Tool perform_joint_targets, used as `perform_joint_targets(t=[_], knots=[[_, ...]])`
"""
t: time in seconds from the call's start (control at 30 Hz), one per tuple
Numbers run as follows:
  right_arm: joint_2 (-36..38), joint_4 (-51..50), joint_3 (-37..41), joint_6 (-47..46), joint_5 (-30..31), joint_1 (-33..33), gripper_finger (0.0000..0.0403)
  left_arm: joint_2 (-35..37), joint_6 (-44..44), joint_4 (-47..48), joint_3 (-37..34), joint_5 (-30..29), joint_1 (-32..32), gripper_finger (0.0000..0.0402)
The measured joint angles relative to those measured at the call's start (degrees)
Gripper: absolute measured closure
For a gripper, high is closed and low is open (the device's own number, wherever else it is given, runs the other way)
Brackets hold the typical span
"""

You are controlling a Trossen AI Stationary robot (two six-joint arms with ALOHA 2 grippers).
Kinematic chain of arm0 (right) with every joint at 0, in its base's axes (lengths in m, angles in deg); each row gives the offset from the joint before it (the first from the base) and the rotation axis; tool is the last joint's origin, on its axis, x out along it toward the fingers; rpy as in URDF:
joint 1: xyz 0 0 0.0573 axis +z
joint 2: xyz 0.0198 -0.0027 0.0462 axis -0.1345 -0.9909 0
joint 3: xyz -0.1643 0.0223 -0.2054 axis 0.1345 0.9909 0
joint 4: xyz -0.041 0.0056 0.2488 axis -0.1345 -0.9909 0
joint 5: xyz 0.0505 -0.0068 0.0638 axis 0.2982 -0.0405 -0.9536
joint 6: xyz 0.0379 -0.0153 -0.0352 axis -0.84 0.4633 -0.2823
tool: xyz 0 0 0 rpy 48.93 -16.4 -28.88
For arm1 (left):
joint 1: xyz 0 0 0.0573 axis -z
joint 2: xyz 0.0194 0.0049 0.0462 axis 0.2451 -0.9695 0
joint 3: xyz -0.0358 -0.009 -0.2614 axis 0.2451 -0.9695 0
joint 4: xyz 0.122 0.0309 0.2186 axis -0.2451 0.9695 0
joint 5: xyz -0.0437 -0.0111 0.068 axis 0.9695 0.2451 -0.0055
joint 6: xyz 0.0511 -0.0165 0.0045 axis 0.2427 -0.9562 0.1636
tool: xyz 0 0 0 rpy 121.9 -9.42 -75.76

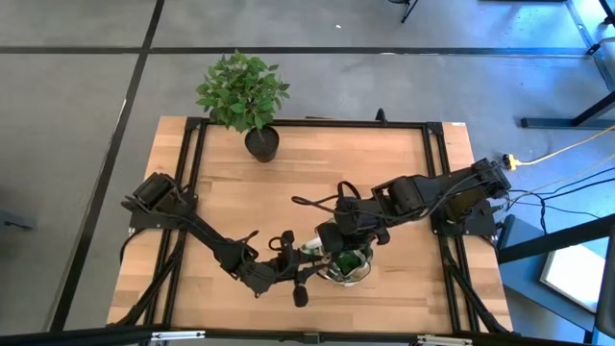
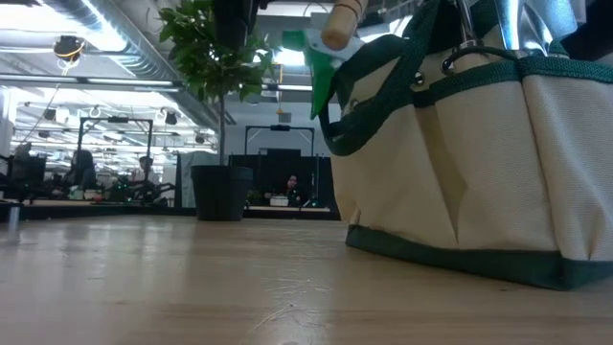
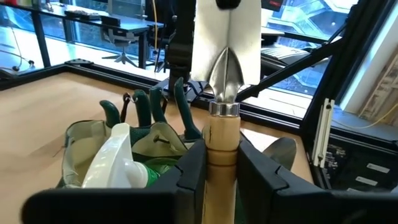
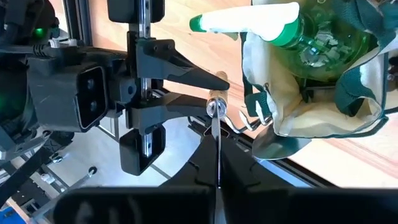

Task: Pick & Place Garden tools in Gardening bag
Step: Put the brown trowel into the brown gardening bag

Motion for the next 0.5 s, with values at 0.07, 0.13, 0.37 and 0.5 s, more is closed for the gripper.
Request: perform_joint_targets(t=[0.07, 0.13, 0.37, 0.5], knots=[[0.0, -0.24, 0.0, 0.28, -0.06, -0.02, 0.0399, 0.12, -0.04, 0.06, 0.0, -0.26, 0.05, 0.0321], [0.0, -0.75, 0.0, 0.61, -0.17, -0.02, 0.04, 0.31, -0.18, -0.42, -0.01, -0.84, 0.35, 0.0301], [-0.02, -0.82, 0.04, 0.94, -0.17, 0.01, 0.0401, 2.97, 5.01, -0.3, 0.0, -2.34, 2.79, 0.0272], [-0.02, -0.02, 0.04, 1.45, -0.13, -0.25, 0.0401, 6.22, 7.75, 1.28, 0.0, -9.04, 5.28, 0.0269]])
